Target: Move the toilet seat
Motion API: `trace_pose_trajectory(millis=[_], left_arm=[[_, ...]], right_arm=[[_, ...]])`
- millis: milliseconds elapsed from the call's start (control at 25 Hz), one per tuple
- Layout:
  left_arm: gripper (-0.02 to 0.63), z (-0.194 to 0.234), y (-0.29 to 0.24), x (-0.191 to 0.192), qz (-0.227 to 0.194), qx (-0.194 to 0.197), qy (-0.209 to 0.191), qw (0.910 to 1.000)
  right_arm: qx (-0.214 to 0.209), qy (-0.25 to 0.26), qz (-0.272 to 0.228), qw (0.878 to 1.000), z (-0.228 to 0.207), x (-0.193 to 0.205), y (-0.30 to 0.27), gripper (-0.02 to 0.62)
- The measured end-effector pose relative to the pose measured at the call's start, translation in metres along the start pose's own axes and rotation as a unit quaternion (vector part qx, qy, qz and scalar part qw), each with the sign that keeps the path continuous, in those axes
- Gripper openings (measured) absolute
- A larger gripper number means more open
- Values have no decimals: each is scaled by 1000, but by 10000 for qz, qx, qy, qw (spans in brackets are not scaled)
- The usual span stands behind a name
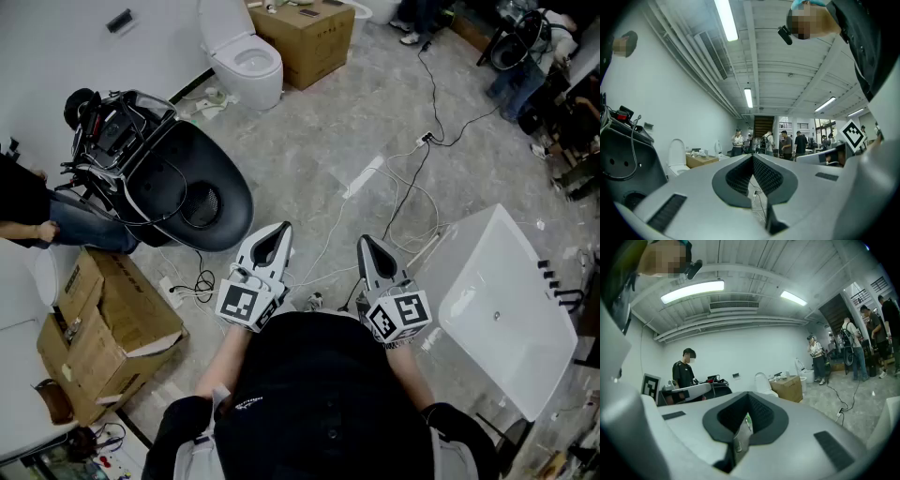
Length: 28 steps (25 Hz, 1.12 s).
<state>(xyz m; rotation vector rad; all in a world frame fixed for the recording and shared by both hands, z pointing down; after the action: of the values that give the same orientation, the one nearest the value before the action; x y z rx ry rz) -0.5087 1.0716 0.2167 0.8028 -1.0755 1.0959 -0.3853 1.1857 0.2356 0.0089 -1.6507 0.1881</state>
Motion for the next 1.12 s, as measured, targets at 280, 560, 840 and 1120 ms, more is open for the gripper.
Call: trace_pose_trajectory(millis=[280,560,840,1120], left_arm=[[8,5,-2,3,34,-27,-12,10000],[8,2,-9,5,44,-14,26,10000],[8,5,-12,5,86,-24,93,9999],[8,22,-30,5,71,98,158,9998]], right_arm=[[-100,17,-22,9999,3,4,-7,5],[-47,-5,-16,10000,-5,5,-2,5],[90,-61,-22,9999,-14,4,0,6],[291,49,99,9995,-23,10,-12,5]])
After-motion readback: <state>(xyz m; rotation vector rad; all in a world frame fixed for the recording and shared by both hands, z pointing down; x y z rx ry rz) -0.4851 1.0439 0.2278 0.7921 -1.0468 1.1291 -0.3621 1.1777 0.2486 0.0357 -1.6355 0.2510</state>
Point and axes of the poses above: the fingertips, and each gripper's own axes: y backward along the fingers, z to its left, x out of its underside, the point moved 2 cm from there along y, backward along the fingers, and after that the axes turned 11 degrees about y, right-handed, at the moved point
